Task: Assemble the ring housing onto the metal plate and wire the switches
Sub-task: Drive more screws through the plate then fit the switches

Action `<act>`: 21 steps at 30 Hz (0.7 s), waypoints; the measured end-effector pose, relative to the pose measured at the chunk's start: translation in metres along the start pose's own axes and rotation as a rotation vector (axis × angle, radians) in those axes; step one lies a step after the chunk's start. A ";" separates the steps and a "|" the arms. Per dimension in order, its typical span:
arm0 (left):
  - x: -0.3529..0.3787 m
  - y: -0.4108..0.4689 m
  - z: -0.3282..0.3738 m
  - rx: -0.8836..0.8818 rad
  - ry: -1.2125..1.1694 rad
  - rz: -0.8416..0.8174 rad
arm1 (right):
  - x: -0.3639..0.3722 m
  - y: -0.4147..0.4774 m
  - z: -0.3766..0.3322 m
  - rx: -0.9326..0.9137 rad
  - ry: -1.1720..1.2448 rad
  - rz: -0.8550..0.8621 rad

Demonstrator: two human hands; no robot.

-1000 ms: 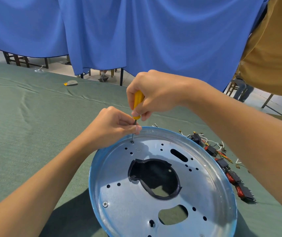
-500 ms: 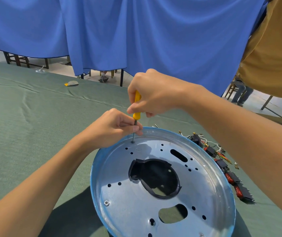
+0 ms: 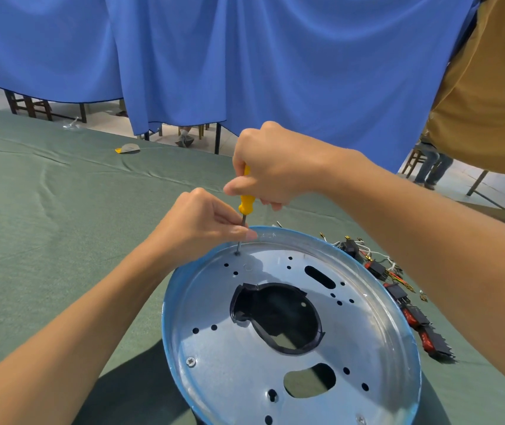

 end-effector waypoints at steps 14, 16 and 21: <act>-0.002 -0.001 0.003 0.039 -0.050 0.047 | 0.001 -0.003 0.006 -0.010 -0.029 0.034; -0.002 0.001 0.003 0.069 0.008 0.012 | -0.002 -0.006 0.004 -0.035 0.001 0.009; -0.002 0.001 0.001 0.077 -0.016 -0.127 | -0.009 -0.007 0.002 -0.073 0.045 0.047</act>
Point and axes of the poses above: each hand's wrist, its own y-axis towards the middle knuckle, its own x-axis out of the palm, z = x × y, the point moved 3 cm from there along y, towards the middle knuckle, and after that the axes turned 12 degrees about -x, right-handed, at the moved point
